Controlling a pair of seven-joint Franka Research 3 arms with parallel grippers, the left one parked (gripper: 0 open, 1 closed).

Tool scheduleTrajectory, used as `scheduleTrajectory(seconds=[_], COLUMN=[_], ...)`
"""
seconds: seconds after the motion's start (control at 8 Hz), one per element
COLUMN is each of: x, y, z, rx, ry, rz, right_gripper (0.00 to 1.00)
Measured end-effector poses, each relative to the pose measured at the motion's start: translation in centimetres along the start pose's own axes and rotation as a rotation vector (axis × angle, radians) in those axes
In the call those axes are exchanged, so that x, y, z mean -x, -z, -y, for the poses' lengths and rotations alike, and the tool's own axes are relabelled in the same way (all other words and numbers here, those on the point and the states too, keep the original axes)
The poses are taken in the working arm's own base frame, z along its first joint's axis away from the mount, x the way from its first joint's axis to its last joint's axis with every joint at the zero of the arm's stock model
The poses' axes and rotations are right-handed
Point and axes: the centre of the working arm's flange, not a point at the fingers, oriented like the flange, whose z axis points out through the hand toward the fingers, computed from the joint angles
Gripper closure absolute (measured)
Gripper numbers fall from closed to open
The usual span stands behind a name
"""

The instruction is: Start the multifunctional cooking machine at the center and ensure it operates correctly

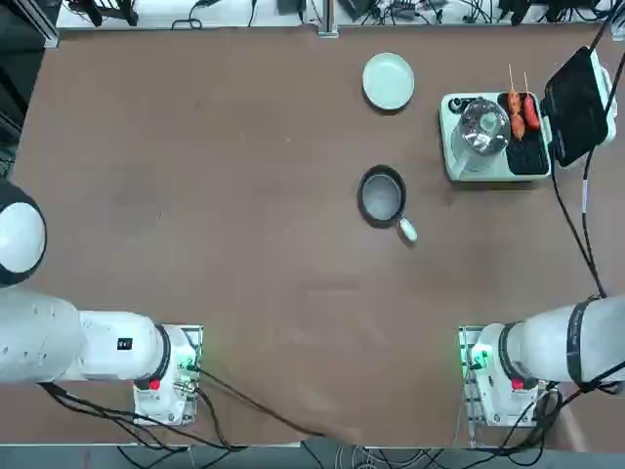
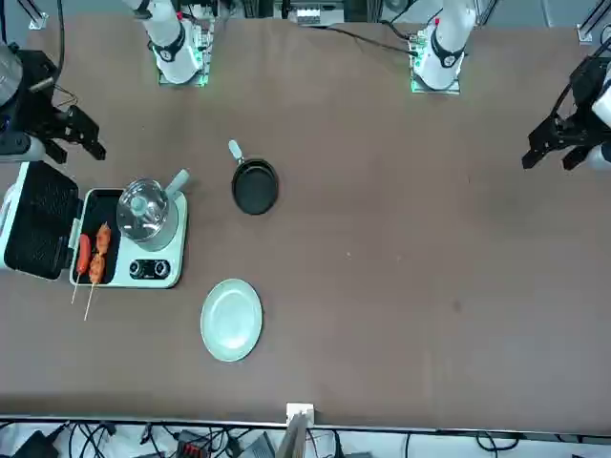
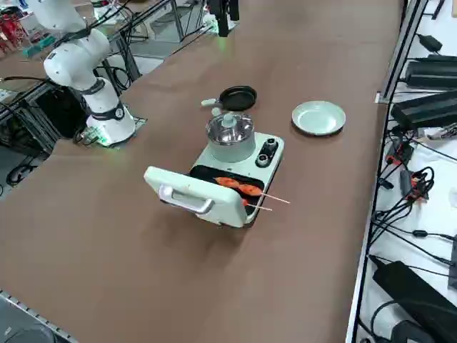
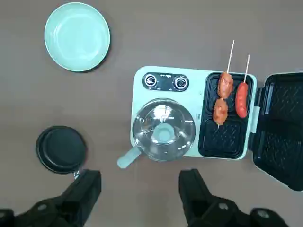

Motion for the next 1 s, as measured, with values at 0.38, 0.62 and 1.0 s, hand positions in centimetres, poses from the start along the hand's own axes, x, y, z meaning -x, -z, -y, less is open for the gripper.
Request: scheduleTrajectory(seconds=[0.38, 0.62, 1.0], x=[-0.1, -0.3, -1.8], y=[0.1, -0.2, -4.0], z=[0.0, 0.0, 0.0], rx=[-0.001, -0.002, -0.001], ry=[0.002, 0.002, 0.001], rz=[-0.007, -0.017, -0.005], right_gripper=[0.0, 0.0, 0.0])
